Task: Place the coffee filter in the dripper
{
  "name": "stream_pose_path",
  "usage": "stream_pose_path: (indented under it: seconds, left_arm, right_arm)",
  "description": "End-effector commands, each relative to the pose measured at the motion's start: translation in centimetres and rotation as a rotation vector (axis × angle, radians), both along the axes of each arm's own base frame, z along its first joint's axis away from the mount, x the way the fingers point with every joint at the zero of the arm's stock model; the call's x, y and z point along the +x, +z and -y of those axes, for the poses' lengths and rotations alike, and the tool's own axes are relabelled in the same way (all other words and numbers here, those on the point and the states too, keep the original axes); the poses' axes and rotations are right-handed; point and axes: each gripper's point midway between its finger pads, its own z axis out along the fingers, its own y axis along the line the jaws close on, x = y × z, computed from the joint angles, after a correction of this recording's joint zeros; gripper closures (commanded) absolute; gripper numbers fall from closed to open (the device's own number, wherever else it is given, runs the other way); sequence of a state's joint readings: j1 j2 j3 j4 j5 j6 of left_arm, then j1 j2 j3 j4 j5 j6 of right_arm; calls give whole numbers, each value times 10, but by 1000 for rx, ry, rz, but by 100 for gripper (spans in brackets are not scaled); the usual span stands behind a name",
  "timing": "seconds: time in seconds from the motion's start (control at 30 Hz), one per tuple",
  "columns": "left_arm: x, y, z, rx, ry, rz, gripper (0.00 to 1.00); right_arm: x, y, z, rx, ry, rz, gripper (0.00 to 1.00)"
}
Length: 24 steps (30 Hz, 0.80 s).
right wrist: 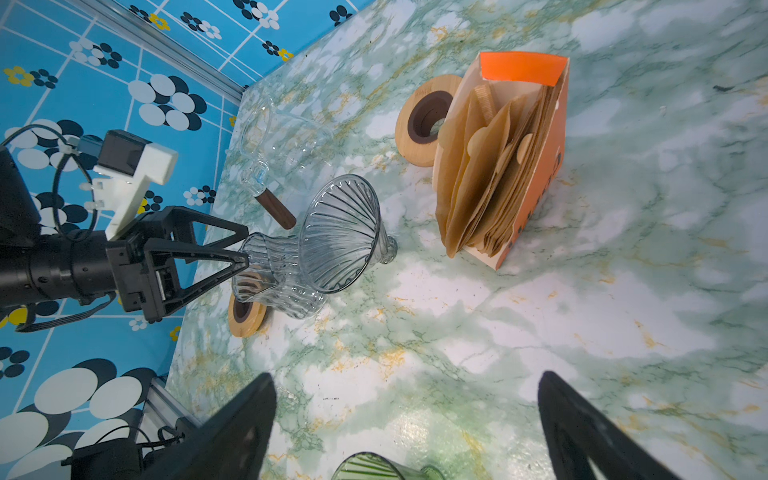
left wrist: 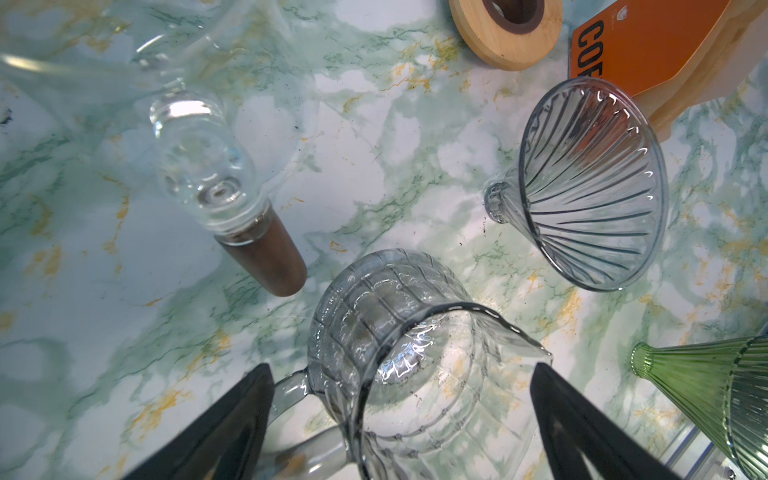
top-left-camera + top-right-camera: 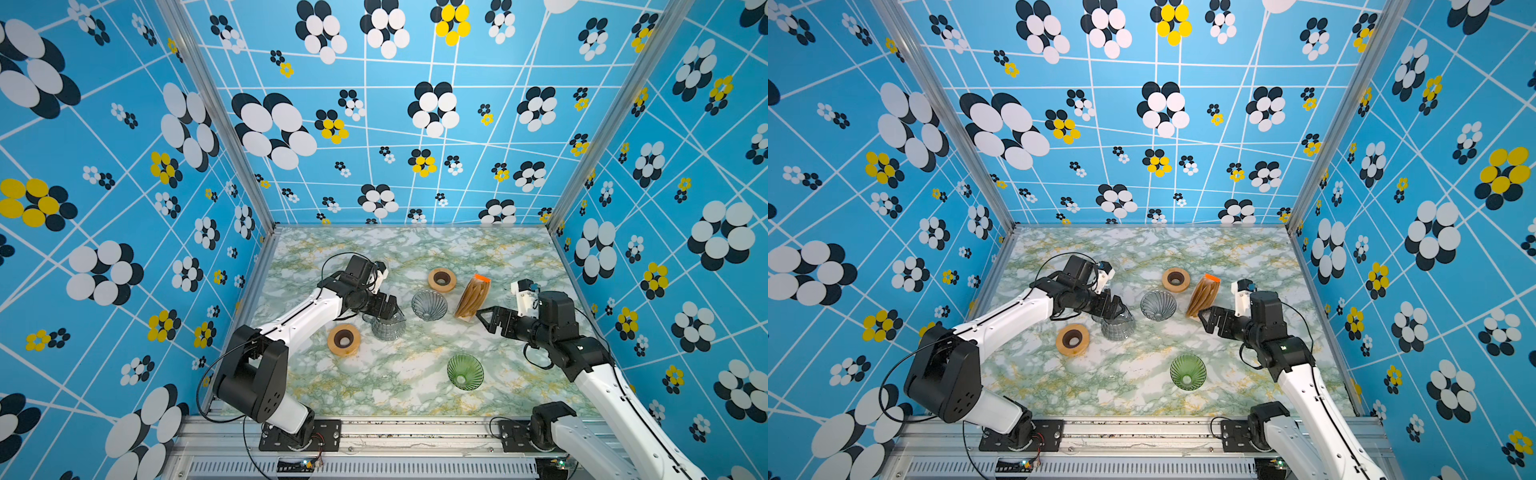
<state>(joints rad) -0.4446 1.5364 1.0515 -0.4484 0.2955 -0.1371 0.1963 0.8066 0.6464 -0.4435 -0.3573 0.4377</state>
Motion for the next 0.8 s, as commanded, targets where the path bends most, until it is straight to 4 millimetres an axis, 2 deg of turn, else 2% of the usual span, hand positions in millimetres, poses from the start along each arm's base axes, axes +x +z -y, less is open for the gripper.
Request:
stream_pose_path:
  seconds: [0.0, 0.3, 0.77]
  left_arm:
    - [-9, 8, 1, -15, -12, -23, 3]
    - [-28, -1, -4, -3, -13, -67, 4]
    - [-60, 13, 1, -19, -45, -104, 6]
  right_arm:
    - [-2, 7, -3, -3, 23, 12, 1]
    - [-1, 5, -3, -4, 21, 4, 1]
    - [-2, 5, -2, -3, 20, 3, 1]
